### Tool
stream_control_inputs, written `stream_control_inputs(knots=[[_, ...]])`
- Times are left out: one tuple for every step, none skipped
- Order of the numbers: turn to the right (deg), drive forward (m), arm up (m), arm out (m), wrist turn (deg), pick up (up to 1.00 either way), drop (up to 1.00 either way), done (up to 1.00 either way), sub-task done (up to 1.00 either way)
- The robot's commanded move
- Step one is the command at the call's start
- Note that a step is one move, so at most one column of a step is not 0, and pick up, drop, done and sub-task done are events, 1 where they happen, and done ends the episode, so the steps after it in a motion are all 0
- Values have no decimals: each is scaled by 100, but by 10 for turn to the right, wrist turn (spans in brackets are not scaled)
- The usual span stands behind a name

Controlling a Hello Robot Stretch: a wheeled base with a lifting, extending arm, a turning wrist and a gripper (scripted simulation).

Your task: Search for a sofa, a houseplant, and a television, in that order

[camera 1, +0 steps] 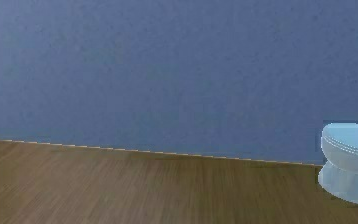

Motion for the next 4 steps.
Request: stream_control_inputs(knots=[[-90,0,0,0,0,0,0,0,0],[0,35,0,0,0,0,0,0,0],[-270,0,0,0,0,0,0,0,0],[0,40,0,0,0,0,0,0,0]])
